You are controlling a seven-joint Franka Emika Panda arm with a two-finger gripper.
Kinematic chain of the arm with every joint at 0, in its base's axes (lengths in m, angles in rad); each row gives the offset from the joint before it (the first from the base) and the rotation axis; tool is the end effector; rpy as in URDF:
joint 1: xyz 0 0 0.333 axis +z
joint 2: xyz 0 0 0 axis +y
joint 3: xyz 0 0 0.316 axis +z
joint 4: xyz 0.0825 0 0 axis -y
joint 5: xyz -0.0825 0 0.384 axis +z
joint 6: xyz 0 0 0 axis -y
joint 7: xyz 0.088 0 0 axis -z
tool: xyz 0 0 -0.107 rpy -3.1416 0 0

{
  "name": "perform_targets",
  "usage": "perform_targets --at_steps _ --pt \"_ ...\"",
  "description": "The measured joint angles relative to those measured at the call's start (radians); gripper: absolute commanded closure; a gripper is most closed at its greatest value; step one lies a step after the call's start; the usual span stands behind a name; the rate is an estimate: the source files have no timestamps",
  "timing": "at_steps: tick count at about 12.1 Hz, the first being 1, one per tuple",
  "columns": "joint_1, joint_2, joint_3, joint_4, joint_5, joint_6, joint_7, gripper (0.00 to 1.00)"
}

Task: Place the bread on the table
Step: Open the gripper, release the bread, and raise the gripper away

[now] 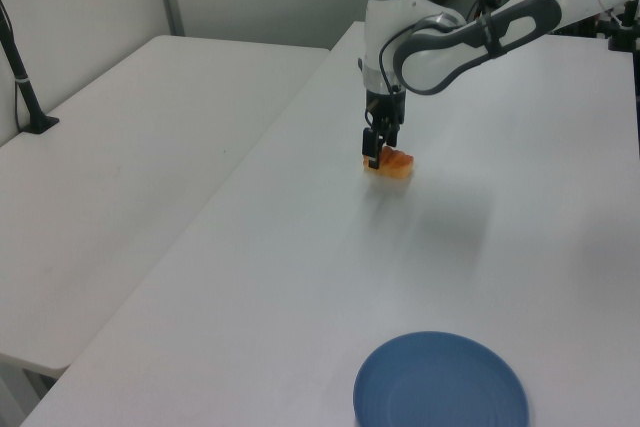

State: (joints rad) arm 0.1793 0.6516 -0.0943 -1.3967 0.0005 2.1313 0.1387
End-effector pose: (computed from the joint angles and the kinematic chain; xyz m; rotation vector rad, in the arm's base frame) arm 0.7288 0.0763 0.3333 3.0920 -0.0499 0.1414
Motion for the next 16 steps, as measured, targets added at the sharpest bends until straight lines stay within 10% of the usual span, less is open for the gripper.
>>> perform_targets --at_steps 6,12,16 --pt "-0.075 -0.262 -0.002 -0.021 -0.001 -0.313 -0.038 0.0" --pt "-0.118 -0.612 -0.002 -0.37 -0.004 -0.348 -0.048 0.0" --pt "-0.172 -0.667 -0.003 -0.417 -0.005 -0.349 -0.05 0.0"
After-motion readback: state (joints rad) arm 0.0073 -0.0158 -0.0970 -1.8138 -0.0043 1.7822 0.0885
